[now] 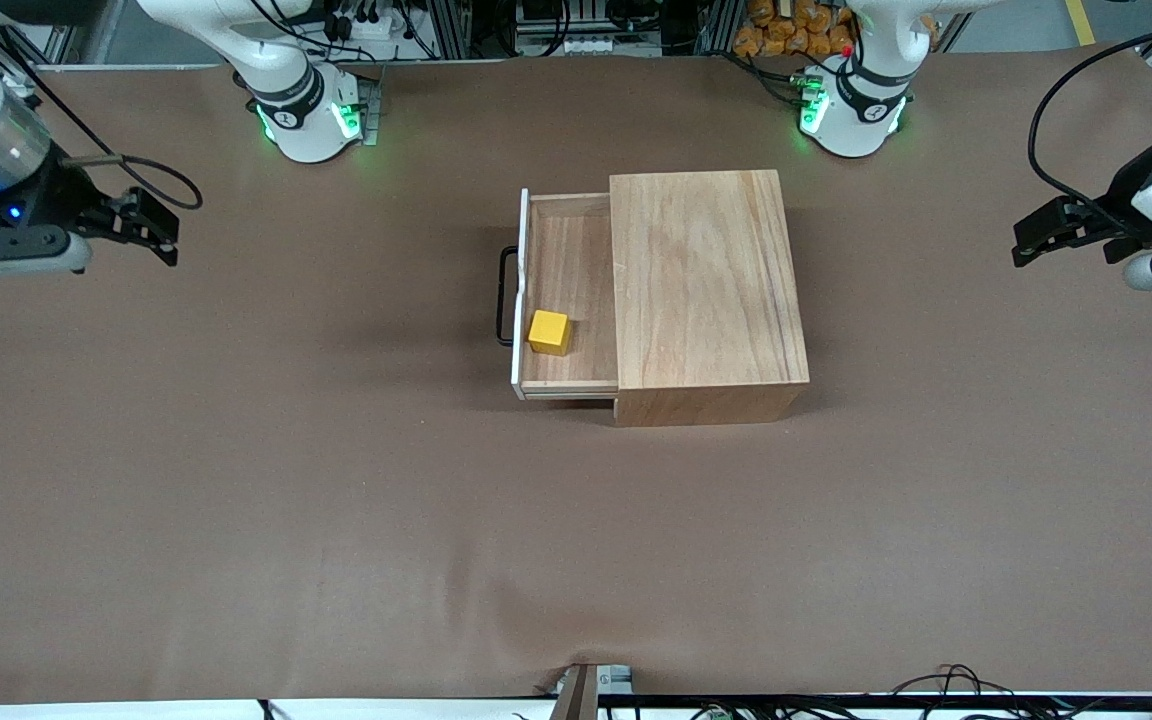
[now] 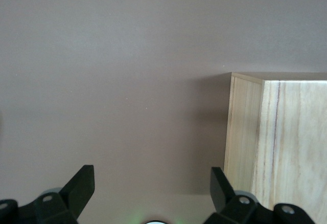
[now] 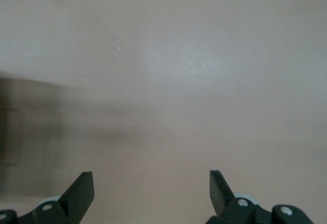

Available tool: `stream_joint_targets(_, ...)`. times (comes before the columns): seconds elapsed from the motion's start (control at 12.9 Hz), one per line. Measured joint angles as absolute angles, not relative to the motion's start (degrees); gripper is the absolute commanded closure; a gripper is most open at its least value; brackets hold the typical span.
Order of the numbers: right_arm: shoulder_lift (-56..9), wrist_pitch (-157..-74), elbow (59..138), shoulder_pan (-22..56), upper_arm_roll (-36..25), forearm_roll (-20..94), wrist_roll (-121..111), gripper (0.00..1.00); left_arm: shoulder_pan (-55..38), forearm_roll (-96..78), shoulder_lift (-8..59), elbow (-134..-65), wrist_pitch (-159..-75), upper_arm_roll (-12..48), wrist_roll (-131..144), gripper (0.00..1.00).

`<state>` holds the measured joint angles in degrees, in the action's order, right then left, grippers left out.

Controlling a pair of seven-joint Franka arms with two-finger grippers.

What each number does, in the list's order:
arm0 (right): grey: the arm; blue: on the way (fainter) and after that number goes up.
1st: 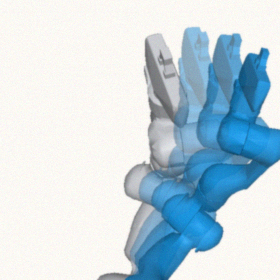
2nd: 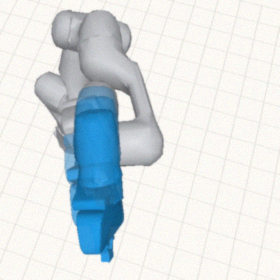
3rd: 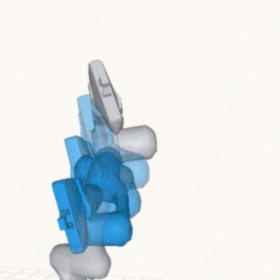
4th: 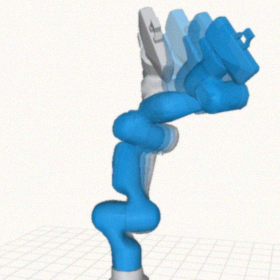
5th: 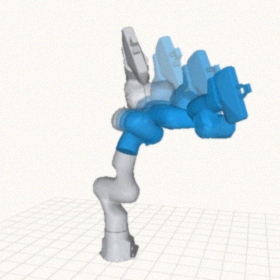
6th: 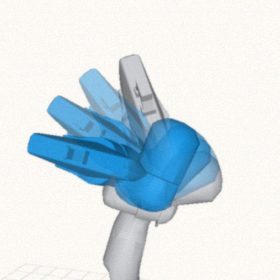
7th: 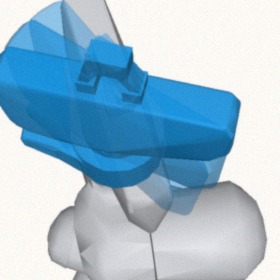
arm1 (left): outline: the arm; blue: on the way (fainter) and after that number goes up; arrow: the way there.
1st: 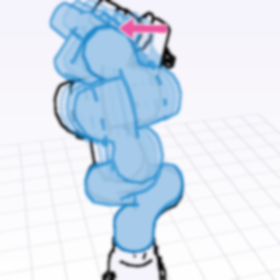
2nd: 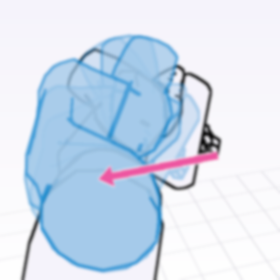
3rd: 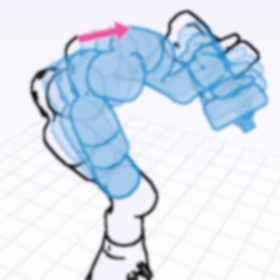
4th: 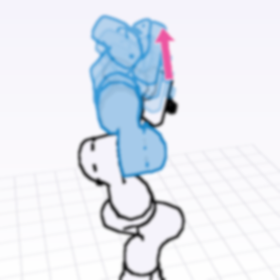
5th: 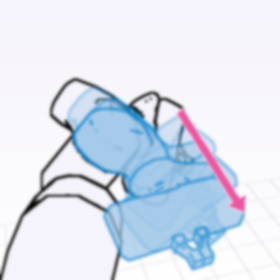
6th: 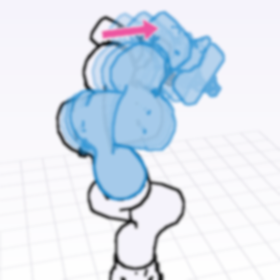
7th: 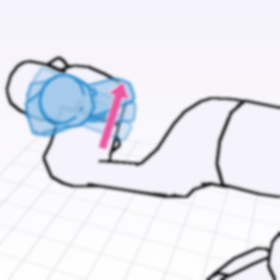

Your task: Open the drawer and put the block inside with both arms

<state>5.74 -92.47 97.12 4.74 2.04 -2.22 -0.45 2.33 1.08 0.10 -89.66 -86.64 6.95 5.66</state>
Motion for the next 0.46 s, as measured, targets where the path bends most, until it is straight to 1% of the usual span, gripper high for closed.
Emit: stream_joint_targets(0.46, 5.99, -89.96, 96.54, 2.74, -3.4, -0.07, -7.3, 0.0, 2.36, 1.08, 0.1, -89.68, -87.23, 7.53, 5.66, 0.0)
